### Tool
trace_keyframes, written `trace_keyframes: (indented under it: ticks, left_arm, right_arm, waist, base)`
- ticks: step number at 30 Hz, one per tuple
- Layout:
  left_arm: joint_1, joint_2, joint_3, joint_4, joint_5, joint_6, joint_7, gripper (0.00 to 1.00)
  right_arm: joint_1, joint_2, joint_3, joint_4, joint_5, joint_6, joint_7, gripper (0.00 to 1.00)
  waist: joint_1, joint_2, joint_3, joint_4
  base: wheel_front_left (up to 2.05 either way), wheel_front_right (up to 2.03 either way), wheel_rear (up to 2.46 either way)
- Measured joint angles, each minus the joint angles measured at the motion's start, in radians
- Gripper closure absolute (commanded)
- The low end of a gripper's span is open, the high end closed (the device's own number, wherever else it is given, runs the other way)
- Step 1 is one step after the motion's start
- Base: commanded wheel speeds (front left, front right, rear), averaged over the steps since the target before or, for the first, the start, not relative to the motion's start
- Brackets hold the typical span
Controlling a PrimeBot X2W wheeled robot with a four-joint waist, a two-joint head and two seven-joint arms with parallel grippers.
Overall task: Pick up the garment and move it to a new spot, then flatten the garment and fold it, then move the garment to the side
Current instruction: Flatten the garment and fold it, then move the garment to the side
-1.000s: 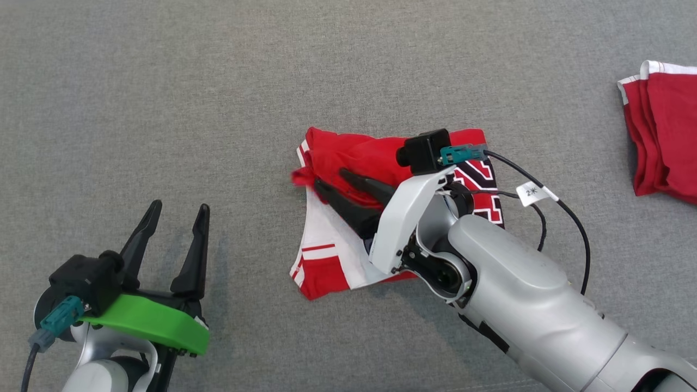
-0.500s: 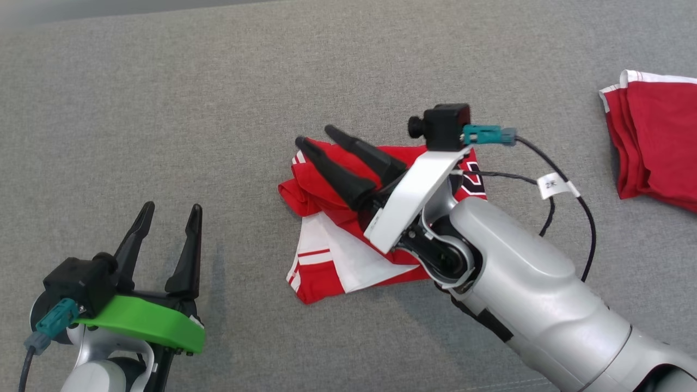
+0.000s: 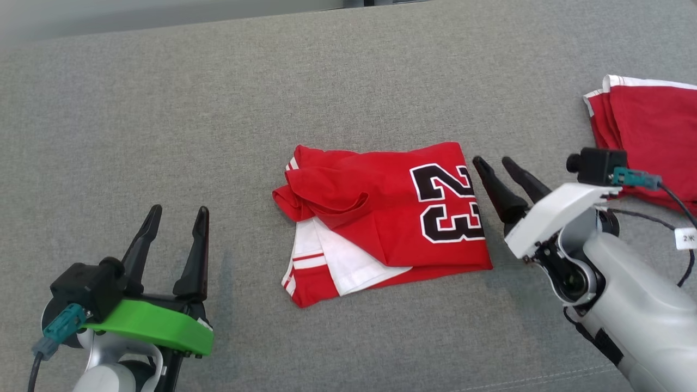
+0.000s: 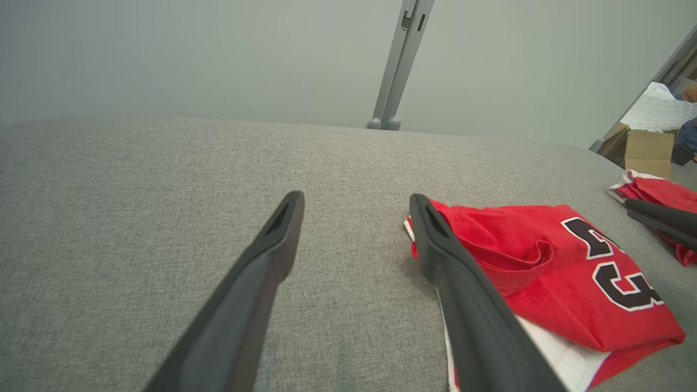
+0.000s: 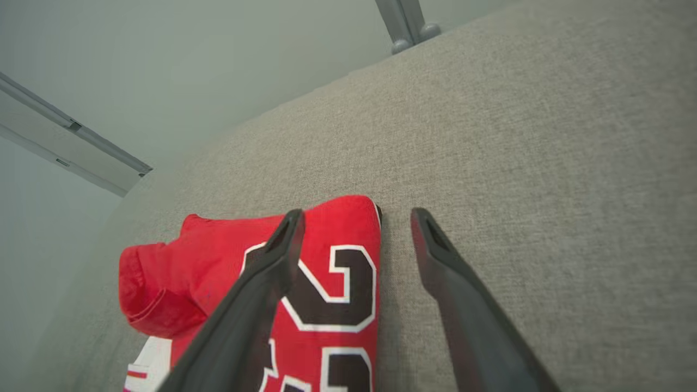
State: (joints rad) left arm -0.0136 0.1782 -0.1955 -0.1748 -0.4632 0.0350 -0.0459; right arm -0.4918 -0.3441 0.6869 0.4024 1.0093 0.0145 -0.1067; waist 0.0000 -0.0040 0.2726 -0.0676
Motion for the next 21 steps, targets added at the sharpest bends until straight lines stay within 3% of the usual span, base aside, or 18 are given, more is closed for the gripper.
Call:
trace_keyframes:
  ticks: [4,11,21]
  left_arm:
    - [0.0,-0.001,-0.003,0.0,0.0,0.0,0.0,0.0]
    - [0.003,-0.004,-0.018,0.001,0.0,-0.001,0.0,0.0]
    - [-0.002,-0.006,-0.053,0.01,0.0,-0.017,0.0,0.0]
  right_arm:
    - [0.061,-0.012,-0.007,0.019,0.049,0.005,0.002,0.0]
    - [0.093,0.013,-0.026,0.02,0.156,0.056,0.032,0.0]
    - [0.091,0.021,-0.029,0.065,0.218,0.074,0.111,0.0]
  waist:
    - [0.0,0.0,-0.002,0.0]
    - [0.0,0.0,0.001,0.0]
    - [0.0,0.0,0.004,0.028]
  base:
    - [0.0,0.0,0.0]
    - [0.0,0.0,0.0]
    - [0.0,0.0,0.0]
